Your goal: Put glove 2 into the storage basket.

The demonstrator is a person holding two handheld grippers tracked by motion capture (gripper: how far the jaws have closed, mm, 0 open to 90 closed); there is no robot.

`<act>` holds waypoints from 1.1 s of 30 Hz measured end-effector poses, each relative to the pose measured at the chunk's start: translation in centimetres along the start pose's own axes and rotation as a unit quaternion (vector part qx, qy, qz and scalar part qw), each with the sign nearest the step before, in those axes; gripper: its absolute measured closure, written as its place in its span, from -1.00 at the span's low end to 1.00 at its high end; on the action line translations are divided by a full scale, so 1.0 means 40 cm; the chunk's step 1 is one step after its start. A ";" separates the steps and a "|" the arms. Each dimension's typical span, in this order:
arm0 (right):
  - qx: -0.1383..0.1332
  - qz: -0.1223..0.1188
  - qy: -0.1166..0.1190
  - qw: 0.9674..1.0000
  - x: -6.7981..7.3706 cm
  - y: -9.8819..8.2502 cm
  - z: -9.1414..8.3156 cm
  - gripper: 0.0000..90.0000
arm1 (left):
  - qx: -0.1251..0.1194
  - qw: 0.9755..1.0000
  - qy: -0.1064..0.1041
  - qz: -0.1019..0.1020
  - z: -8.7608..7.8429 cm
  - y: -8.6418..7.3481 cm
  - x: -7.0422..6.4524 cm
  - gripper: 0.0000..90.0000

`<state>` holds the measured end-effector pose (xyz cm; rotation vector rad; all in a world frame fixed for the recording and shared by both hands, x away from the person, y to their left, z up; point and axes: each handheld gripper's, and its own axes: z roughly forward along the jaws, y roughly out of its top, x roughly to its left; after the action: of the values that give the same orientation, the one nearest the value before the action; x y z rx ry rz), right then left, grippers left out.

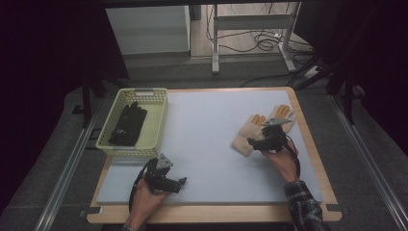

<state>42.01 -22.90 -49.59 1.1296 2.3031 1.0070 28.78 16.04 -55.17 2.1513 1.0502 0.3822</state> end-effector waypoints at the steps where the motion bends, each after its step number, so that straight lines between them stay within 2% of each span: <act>1: 0.002 -0.001 0.000 1.000 -0.001 0.006 0.008 -0.49 | 0.000 1.000 0.000 0.000 0.000 0.000 0.000 -0.95; 9: 0.023 -0.004 -0.025 0.999 -0.021 0.047 0.099 -0.62 | 0.000 1.000 0.000 0.000 0.000 0.000 0.000 -0.95; 11: 0.036 -0.005 -0.022 0.999 -0.023 0.047 0.125 -0.62 | 0.000 1.000 0.000 0.000 0.000 0.000 0.000 -0.95; 13: 0.046 -0.001 -0.012 0.999 -0.023 0.043 0.141 -0.51 | 0.000 1.000 0.000 0.000 0.000 0.000 0.000 -0.95; 14: 0.042 0.000 -0.010 0.999 -0.021 0.040 0.143 -0.39 | 0.001 1.000 0.000 0.001 -0.001 0.000 0.001 -0.95; 16: 0.038 -0.002 -0.005 0.999 -0.016 0.038 0.138 -0.07 | 0.001 1.000 0.000 0.001 0.000 0.000 0.001 -0.95; 17: 0.042 -0.007 -0.005 0.999 -0.013 0.039 0.134 0.04 | 0.001 1.000 0.000 0.001 -0.001 0.000 0.001 -0.95; 18: 0.042 -0.007 -0.005 0.999 -0.013 0.039 0.134 0.04 | 0.001 1.000 0.000 0.001 -0.001 0.000 0.001 -0.95; 19: 0.045 -0.016 -0.001 0.999 -0.006 0.041 0.128 0.17 | 0.001 1.000 0.000 0.001 -0.001 0.000 0.001 -0.95; 23: 0.042 -0.028 0.003 0.999 0.002 0.052 0.110 0.21 | 0.001 1.000 0.000 0.001 -0.001 0.000 0.001 -0.95; 26: 0.025 -0.028 0.022 0.999 0.014 0.067 0.080 0.21 | 0.003 1.000 0.000 0.003 -0.001 0.000 0.001 -0.95; 29: 0.013 -0.043 0.049 0.998 0.046 0.087 0.039 0.20 | 0.001 1.000 0.001 0.000 0.000 0.000 0.000 -0.95; 33: 0.005 -0.081 0.083 0.993 0.105 0.102 -0.008 0.18 | 0.001 1.000 0.001 0.001 -0.001 0.000 0.001 -0.95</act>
<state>41.42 -17.99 -46.47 0.8749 2.4848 1.0638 28.78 16.07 -55.16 2.1545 1.0502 0.3832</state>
